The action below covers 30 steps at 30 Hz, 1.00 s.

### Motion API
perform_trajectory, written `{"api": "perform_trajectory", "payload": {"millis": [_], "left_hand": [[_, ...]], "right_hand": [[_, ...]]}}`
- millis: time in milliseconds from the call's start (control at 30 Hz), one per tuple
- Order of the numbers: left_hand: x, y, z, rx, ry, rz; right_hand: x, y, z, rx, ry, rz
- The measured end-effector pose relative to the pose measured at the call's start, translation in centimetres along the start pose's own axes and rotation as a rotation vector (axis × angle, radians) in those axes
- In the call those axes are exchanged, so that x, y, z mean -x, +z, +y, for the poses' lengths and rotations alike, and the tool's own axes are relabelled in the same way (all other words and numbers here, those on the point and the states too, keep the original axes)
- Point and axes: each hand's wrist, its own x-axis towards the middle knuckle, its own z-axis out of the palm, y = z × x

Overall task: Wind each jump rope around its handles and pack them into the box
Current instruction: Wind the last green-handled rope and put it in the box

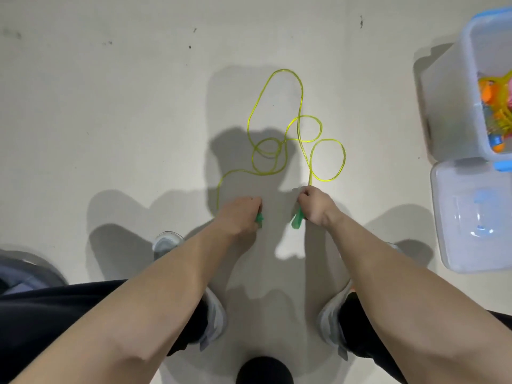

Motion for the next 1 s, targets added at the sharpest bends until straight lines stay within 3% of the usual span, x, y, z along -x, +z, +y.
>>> {"api": "perform_trajectory", "payload": {"millis": [133, 400, 633, 833, 900, 1000], "left_hand": [[1.3, -4.9, 2.0, 0.281, -0.048, 0.14], [9.1, -16.2, 7.5, 1.04, -0.057, 0.283], [19.8, -21.5, 10.5, 1.52, 0.072, 0.144], [24.7, -21.1, 10.5, 1.562, 0.24, -0.029], [25.5, -20.6, 10.0, 1.59, 0.298, -0.076], [26.4, -20.0, 9.3, 1.552, 0.353, -0.154]], "right_hand": [[3.2, -2.6, -3.4, -0.334, 0.097, -0.151], [14.5, -10.9, -11.2, -0.603, -0.166, -0.168], [25.0, -15.1, -14.1, -0.178, -0.577, -0.069], [29.6, -14.7, -13.5, 0.516, -0.801, 0.306], [30.2, -14.1, -12.8, 0.539, -0.841, 0.274], [30.8, -13.0, -11.7, 0.371, -0.847, 0.125]]}}
